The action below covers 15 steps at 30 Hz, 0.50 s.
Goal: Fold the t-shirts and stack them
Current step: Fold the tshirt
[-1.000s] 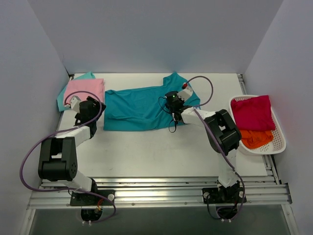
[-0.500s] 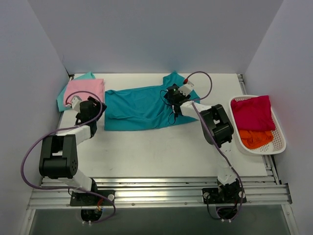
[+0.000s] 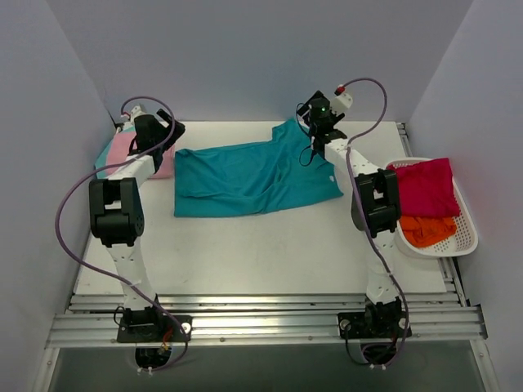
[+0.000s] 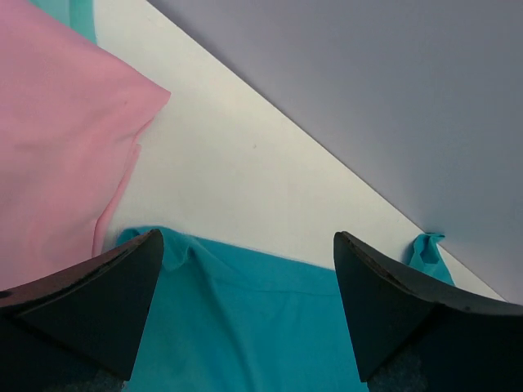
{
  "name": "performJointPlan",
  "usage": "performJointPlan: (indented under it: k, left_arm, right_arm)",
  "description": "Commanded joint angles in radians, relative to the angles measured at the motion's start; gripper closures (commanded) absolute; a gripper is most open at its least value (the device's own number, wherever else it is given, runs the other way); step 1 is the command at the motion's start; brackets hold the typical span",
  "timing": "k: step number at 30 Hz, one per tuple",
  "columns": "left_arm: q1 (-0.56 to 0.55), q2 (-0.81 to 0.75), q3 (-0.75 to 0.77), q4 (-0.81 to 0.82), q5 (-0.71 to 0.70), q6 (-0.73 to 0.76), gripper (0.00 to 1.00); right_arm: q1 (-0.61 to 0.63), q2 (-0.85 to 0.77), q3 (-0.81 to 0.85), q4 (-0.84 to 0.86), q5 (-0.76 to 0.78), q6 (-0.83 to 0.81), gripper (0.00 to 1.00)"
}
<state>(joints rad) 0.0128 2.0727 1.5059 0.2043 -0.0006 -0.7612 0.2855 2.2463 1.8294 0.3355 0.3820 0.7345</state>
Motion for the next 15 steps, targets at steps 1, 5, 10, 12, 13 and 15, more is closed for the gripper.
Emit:
performJointPlan:
  k: [1,5,10,12,13,15]
  left_arm:
    - [0.029,0.105,0.156,-0.129,0.103,0.020,0.06]
    - [0.029,0.214,0.258,-0.155,0.143,0.007,0.06]
    - [0.030,0.263,0.290,-0.138,0.172,-0.007,0.06]
    - [0.029,0.271,0.306,-0.135,0.182,-0.004,0.06]
    - [0.029,0.277,0.310,-0.135,0.183,-0.006,0.06]
    - [0.029,0.277,0.312,-0.126,0.189,-0.010,0.06]
  right_arm:
    - [-0.051,0.120,0.140,-0.012,-0.090,-0.049,0.36]
    - [-0.088,0.300,0.295,-0.007,-0.167,-0.063,0.36]
    - [-0.138,0.456,0.444,0.002,-0.254,-0.035,0.35]
    - [-0.143,0.515,0.517,-0.006,-0.267,-0.030,0.35]
    - [-0.144,0.527,0.536,-0.012,-0.272,-0.026,0.35]
    - [-0.141,0.542,0.553,0.005,-0.285,-0.024,0.35]
